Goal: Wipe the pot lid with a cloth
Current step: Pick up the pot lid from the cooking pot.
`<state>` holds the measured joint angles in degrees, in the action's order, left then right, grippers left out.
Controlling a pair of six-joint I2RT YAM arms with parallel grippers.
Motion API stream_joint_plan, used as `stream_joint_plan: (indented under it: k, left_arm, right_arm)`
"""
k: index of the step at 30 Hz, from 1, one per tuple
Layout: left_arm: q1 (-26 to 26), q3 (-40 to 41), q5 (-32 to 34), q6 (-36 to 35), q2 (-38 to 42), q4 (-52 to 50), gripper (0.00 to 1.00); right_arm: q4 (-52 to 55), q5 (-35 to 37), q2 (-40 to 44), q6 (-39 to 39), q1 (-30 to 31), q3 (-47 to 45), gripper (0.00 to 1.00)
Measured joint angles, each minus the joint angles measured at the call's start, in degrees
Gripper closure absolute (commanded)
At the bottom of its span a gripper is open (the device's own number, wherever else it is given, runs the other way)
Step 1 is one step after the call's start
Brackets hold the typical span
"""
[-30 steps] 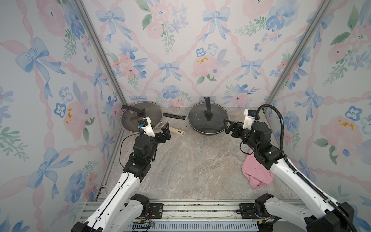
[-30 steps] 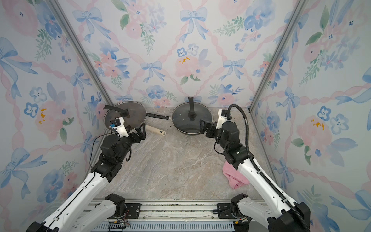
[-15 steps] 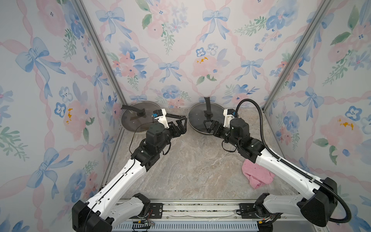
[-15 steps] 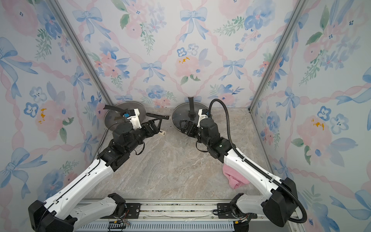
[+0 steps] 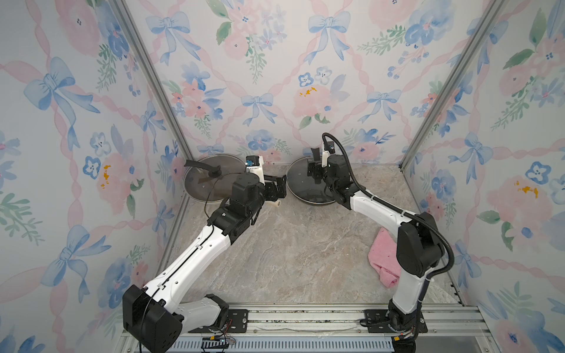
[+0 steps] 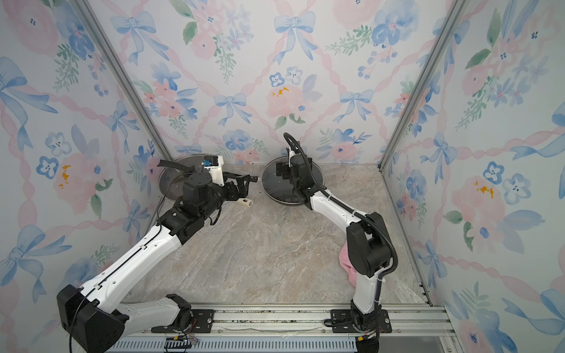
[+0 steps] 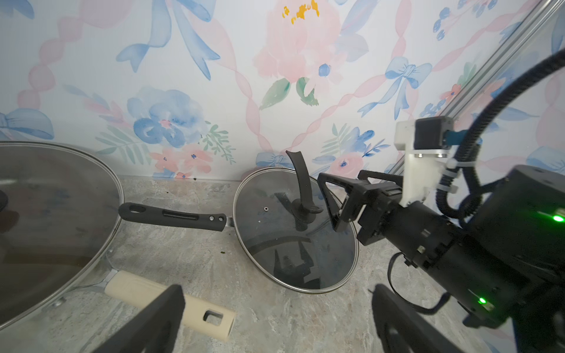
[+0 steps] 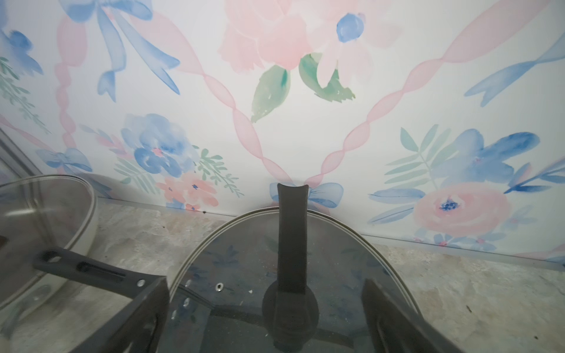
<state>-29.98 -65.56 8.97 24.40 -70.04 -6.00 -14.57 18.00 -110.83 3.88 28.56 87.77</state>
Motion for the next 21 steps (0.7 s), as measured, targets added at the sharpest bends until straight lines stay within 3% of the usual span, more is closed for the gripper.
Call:
stream_joint_plan:
  k: [8, 21]
  left_arm:
    - [0.0, -0.9, 1.1, -1.5, -1.2, -2.3, 0.02]
    - [0.0, -4.3, 5.4, 0.4, -1.2, -5.4, 0.02]
  right_arm:
    - [-2.4, -3.0, -11.3, -3.6, -3.4, 7.3, 0.07]
    - [-10.2, -6.2, -18.3, -3.0, -4.8, 8.9, 0.27]
